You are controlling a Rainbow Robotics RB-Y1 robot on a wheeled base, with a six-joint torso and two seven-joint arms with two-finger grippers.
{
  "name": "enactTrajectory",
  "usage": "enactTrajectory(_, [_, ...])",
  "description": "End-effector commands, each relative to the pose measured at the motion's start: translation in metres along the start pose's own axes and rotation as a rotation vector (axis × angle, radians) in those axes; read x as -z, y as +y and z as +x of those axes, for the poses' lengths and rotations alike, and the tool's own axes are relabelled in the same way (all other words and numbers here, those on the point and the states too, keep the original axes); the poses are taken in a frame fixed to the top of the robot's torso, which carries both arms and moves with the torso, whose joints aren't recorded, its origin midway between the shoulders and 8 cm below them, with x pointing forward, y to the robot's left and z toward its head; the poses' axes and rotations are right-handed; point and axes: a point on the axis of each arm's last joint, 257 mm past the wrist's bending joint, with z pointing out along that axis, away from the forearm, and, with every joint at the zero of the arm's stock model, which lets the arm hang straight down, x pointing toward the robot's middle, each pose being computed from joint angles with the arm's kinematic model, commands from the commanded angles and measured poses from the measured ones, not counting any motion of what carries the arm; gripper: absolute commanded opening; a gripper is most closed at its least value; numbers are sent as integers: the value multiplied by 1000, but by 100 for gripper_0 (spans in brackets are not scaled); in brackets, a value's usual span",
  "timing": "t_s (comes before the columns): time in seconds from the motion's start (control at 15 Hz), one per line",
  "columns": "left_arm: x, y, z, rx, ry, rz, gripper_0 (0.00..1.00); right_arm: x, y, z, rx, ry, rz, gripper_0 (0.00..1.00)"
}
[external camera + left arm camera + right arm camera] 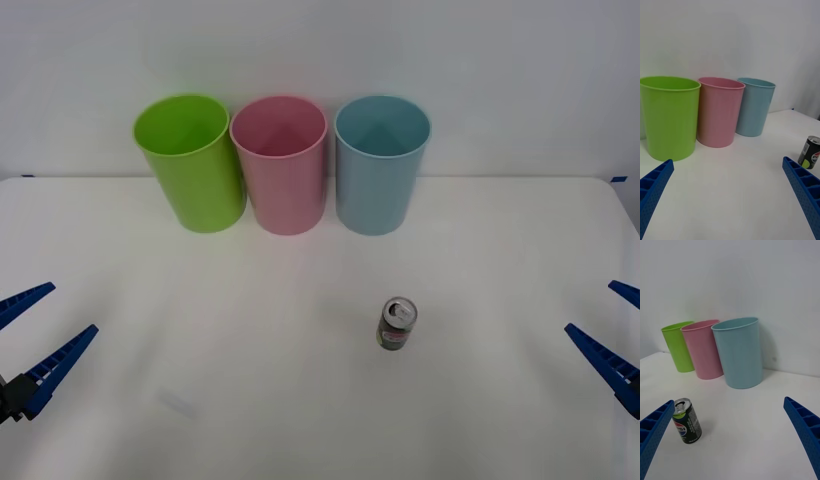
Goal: Grasp the object on the table and drop it into the matching bin: aluminum can to the light blue bin, PET bottle to the pink bin.
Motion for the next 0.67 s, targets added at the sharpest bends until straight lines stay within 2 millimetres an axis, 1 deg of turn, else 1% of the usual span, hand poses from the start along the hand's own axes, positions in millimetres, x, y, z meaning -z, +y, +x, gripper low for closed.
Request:
enactTrajectory(0.07, [0,0,0,0,0,0,100,2,3,6,-10,5,0,100])
enactTrajectory(0.33, [0,0,0,0,0,0,100,2,10,5,6,16,-19,100])
enactTrajectory(0.53, [0,0,0,0,0,0,100,0,17,15,-12,30,-36,100])
enactTrajectory(0.67, [0,0,0,0,0,0,100,-2,21,27,-31,47,-50,100])
